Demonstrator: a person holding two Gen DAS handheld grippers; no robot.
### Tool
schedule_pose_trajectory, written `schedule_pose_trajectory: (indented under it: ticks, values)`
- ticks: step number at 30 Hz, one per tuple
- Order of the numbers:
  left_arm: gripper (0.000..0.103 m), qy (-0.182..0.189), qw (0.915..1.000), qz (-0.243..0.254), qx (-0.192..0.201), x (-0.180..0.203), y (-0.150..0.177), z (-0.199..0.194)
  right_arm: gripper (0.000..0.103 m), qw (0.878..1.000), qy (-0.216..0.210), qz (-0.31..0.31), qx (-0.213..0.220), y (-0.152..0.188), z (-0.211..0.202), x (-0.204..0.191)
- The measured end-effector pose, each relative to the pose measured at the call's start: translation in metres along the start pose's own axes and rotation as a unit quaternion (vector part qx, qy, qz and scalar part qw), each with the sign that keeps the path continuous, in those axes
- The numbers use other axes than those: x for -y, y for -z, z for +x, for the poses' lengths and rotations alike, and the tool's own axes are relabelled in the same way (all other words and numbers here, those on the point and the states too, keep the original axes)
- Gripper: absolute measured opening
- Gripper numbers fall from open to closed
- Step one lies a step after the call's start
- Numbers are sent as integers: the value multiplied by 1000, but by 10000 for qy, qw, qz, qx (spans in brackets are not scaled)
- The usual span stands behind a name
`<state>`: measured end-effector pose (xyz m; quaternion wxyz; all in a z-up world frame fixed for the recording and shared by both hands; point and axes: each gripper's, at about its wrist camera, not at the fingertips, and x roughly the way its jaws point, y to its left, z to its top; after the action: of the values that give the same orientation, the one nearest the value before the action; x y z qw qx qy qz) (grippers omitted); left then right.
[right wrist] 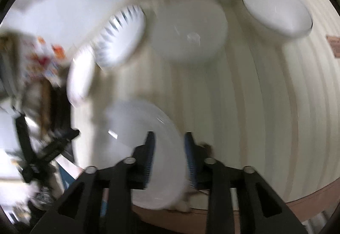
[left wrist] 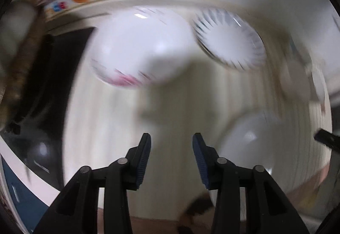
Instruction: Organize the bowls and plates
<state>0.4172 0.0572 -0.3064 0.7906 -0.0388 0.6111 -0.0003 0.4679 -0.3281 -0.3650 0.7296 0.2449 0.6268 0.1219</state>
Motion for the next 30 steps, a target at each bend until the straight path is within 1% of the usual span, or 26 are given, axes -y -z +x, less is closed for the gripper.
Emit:
schedule_pose_trajectory:
  ticks: [1, 2, 4, 6, 7, 8, 10, 13, 15, 19, 22, 24, 25, 26, 27, 28, 29, 30]
  values:
    - [41, -30, 9999, -134, 37, -3, -11, 4, 48, 9998, -179, 21, 131, -7, -5, -16]
    - [41, -11, 9995, -311, 52, -17, -21, 7, 51, 9994, -312, -3, 161, -11, -4, -28]
    - [41, 43, 9981, -618, -14, -40, -36, 14, 51, 9981, -591, -167, 97, -27, 9, -64]
    - [41, 130, 9956, -924, -56, -64, -44, 24, 51, 9961, -677, -561, 46, -48, 31, -109]
    - [41, 156, 9948, -1007, -72, -80, -41, 18, 51, 9940, -618, -896, 101, -60, 44, -136]
    - [41, 174, 9936, -1108, -119, -89, -45, 26, 51, 9915, -566, -1163, 122, -71, 55, -156]
    - [40, 201, 9919, -1242, -150, -97, -47, 34, 51, 9854, -465, -1633, 83, -94, 83, -193]
    - [40, 280, 9893, -1416, -193, -111, -50, 41, 51, 9768, -254, -2126, 3, -131, 121, -234]
    - [40, 280, 9884, -1479, -212, -115, -54, 49, 51, 9687, -21, -2481, -90, -152, 151, -256]
    - [40, 330, 9872, -1531, -315, -124, -58, 60, 51, 9565, 269, -2880, -377, -179, 198, -277]
    - [40, 323, 9872, -1531, -320, -128, -59, 65, 50, 9532, 324, -2956, -535, -191, 221, -277]
    - [40, 310, 9879, -1487, -305, -127, -61, 68, 45, 9511, 336, -3002, -649, -195, 233, -279]
    - [34, 314, 9885, -1453, -292, -127, -60, 70, 43, 9502, 299, -3020, -712, -196, 239, -279]
    - [30, 309, 9889, -1423, -300, -125, -61, 72, 36, 9494, 271, -3031, -777, -199, 244, -278]
    - [30, 274, 9892, -1405, -308, -124, -61, 72, 26, 9481, 248, -3050, -867, -199, 249, -277]
    - [30, 264, 9894, -1405, -265, -124, -61, 71, 22, 9467, 239, -3074, -930, -200, 254, -277]
    - [30, 233, 9898, -1384, -231, -125, -61, 71, 22, 9449, 286, -3118, -952, -200, 258, -278]
    - [30, 228, 9900, -1375, -210, -125, -61, 70, 21, 9442, 243, -3156, -907, -200, 259, -277]
